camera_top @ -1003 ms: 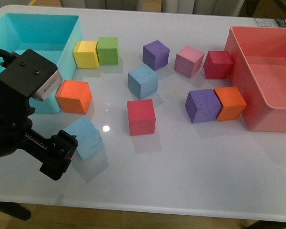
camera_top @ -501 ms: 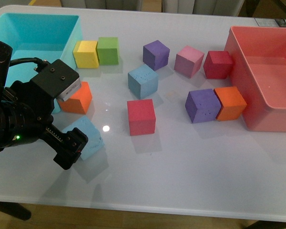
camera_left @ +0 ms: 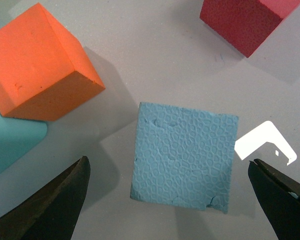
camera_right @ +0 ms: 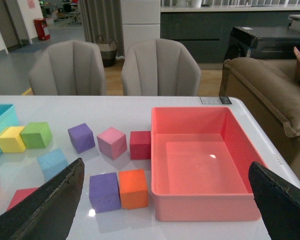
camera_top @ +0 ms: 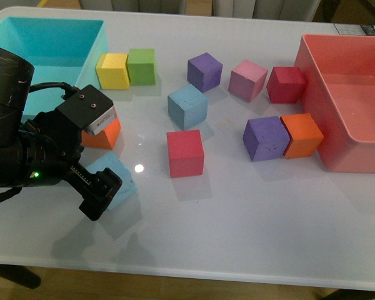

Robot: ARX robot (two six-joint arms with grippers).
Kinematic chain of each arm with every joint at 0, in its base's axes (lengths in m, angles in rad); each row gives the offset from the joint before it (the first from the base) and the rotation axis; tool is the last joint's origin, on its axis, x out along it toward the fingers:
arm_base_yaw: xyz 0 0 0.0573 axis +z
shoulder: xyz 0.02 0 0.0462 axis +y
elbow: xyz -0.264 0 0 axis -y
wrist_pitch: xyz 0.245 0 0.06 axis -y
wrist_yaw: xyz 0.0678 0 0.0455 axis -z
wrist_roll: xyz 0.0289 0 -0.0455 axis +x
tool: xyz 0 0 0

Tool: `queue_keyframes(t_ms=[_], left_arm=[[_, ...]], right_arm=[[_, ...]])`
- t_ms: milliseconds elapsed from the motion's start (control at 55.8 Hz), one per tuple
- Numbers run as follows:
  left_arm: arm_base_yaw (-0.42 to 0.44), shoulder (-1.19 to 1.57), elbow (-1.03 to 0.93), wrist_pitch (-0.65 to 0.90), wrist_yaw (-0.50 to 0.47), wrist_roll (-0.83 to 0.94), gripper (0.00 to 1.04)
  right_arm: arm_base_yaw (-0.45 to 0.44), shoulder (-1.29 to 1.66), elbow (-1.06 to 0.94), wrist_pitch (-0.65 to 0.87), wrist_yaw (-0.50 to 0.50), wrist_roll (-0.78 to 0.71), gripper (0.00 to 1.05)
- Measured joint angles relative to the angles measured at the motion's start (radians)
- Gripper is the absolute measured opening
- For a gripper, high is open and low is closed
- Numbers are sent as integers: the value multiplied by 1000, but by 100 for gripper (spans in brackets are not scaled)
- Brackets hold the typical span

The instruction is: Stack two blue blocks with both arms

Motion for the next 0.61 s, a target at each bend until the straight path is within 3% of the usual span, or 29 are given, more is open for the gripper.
queue_keyframes(t_ms=[609], left_arm=[[1, 130, 68, -21, -55, 21, 96]], right_arm=[[0, 0, 0, 0, 0, 0, 96]])
